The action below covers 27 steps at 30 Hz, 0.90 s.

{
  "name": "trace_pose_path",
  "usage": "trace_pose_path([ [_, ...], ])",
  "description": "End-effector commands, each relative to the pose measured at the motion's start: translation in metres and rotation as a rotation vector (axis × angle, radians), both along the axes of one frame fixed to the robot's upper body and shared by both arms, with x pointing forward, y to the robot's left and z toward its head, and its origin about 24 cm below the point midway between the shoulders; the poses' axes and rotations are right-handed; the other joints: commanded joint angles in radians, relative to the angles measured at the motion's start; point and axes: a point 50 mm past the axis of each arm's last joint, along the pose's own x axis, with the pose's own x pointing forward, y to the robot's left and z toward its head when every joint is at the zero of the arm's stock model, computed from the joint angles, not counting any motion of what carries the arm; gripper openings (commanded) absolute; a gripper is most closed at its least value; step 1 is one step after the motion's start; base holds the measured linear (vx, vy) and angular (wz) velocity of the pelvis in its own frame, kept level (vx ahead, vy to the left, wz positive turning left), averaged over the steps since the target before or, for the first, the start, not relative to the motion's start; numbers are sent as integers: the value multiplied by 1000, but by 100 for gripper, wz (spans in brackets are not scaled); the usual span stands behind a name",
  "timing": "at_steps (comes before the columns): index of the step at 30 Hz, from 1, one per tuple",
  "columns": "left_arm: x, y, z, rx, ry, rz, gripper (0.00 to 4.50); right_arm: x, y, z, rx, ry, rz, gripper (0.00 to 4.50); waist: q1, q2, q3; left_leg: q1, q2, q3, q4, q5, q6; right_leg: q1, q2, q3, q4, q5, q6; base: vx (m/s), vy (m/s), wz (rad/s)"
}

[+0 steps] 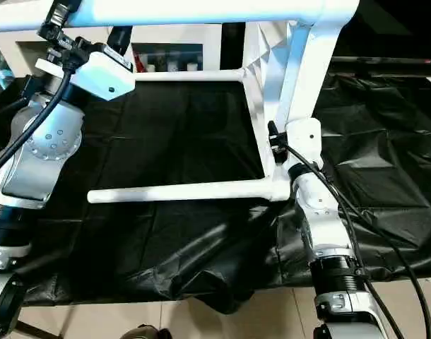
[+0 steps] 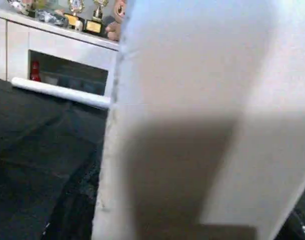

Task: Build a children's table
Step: Flip table

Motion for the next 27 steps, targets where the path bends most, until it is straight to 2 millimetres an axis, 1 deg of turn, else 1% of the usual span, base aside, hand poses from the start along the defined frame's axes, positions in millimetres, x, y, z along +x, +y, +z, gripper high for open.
trace_pose_path([
  [1,2,9,7,-102,7,-8,275,-3,4,15,-108,-90,73,210,5,-7,-74,36,84,-59,-67,-258,15,21,-68,36,-63,-87,-219,0,0,0],
  [3,2,8,7,-145,28,-30,272,-2,2,20,-133,-107,79,210,7,-8,-75,36,84,-58,-66,-252,18,20,-68,36,-63,-89,-220,0,0,0],
  [4,2,8,7,-169,43,-47,272,-1,0,24,-141,-120,82,210,10,-8,-75,35,84,-57,-65,-238,24,21,-68,36,-63,-84,-220,0,0,0],
  [5,2,9,7,-208,66,-67,272,0,-1,31,-155,-138,90,210,12,-15,-75,33,83,-55,-63,-223,33,22,-69,36,-61,-84,-223,0,0,0],
  [6,3,12,6,-270,97,-85,270,1,-3,39,-176,-161,107,210,13,-15,-75,34,83,-54,-63,-220,36,22,-72,36,-62,-90,-228,0,0,0],
  [7,3,12,6,-270,97,-85,269,1,-3,39,-176,-161,107,210,14,-14,-76,33,82,-53,-60,-213,40,22,-72,35,-61,-91,-229,0,0,0],
  [8,3,15,6,-320,115,-96,268,1,-5,46,-214,-179,132,210,15,-16,-77,31,81,-51,-58,-189,61,22,-70,35,-60,-86,-229,0,0,0],
  [9,3,17,7,-383,134,-115,268,1,-8,54,-254,-191,153,210,16,-18,-77,30,81,-50,-56,-182,67,22,-71,35,-60,-87,-229,0,0,0],
  [10,3,20,7,-457,158,-139,268,1,-11,62,-298,-203,176,210,20,-19,-80,30,80,-48,-51,-162,81,23,-71,34,-57,-80,-232,0,0,0],
  [11,3,22,7,-494,160,-142,268,1,-14,68,-309,-211,188,210,26,-18,-81,27,80,-47,-47,-138,97,22,-72,34,-55,-68,-232,0,0,0],
  [12,3,22,7,-497,160,-142,268,1,-14,69,-310,-212,189,210,28,-16,-83,24,80,-48,-44,-123,105,22,-72,33,-51,-55,-231,0,0,0],
  [13,2,26,9,-555,163,-149,268,2,-18,80,-334,-230,204,210,37,-19,-82,18,77,-45,-37,-107,127,15,-70,34,-47,-45,-225,0,0,0],
  [14,2,28,9,-576,162,-150,268,2,-19,84,-345,-238,207,209,37,-21,-79,18,77,-44,-37,-119,130,14,-70,34,-52,-68,-223,0,0,0],
  [15,1,33,10,-626,159,-154,268,2,-22,94,-371,-258,212,207,39,-18,-78,21,78,-46,-38,-134,127,13,-71,33,-54,-98,-222,0,0,0],
  [16,0,39,11,-701,151,-165,268,2,-26,109,-405,-287,216,204,40,-19,-77,26,79,-45,-39,-160,116,12,-68,32,-57,-142,-220,0,0,0],
  [17,-1,42,12,-735,149,-170,268,2,-28,115,-419,-299,218,204,42,-18,-77,26,80,-46,-40,-168,111,11,-69,32,-59,-160,-218,0,0,0],
  [18,-1,46,11,-774,149,-169,268,2,-30,122,-435,-312,218,201,41,-20,-73,29,81,-46,-42,-197,99,6,-67,32,-65,-199,-211,0,0,0],
  [19,-1,49,10,-807,155,-168,268,2,-32,126,-447,-319,218,201,39,-19,-72,29,82,-48,-44,-220,87,6,-68,32,-68,-226,-202,0,0,0],
  [20,-1,53,9,-859,166,-165,268,2,-34,132,-460,-328,219,199,41,-16,-71,34,84,-50,-47,-241,73,2,-68,33,-70,-246,-192,0,0,0],
  [21,-1,59,5,-929,184,-153,268,3,-37,144,-480,-343,224,198,39,-16,-71,35,84,-51,-49,-254,64,0,-66,32,-70,-252,-191,0,0,0],
  [22,-1,61,3,-953,191,-149,268,3,-38,149,-487,-348,227,198,35,-22,-71,32,86,-54,-53,-270,55,3,-66,32,-71,-245,-182,0,0,0],
  [23,-1,62,1,-966,203,-143,268,3,-40,153,-493,-350,233,198,35,-22,-71,32,86,-54,-53,-270,55,3,-66,32,-71,-245,-182,0,0,0],
  [24,-2,63,-2,-974,216,-139,268,3,-41,157,-500,-349,240,198,33,-23,-71,32,85,-55,-53,-282,49,4,-67,32,-69,-242,-180,0,0,0],
  [25,-2,63,-6,-986,239,-131,268,4,-43,162,-527,-342,254,198,30,-28,-70,32,86,-55,-54,-294,46,4,-68,32,-70,-247,-180,0,0,0],
  [27,-3,63,-8,-993,248,-128,268,5,-43,164,-541,-336,260,198,32,-27,-68,35,86,-54,-53,-307,41,0,-69,34,-76,-262,-172,0,0,0],
])
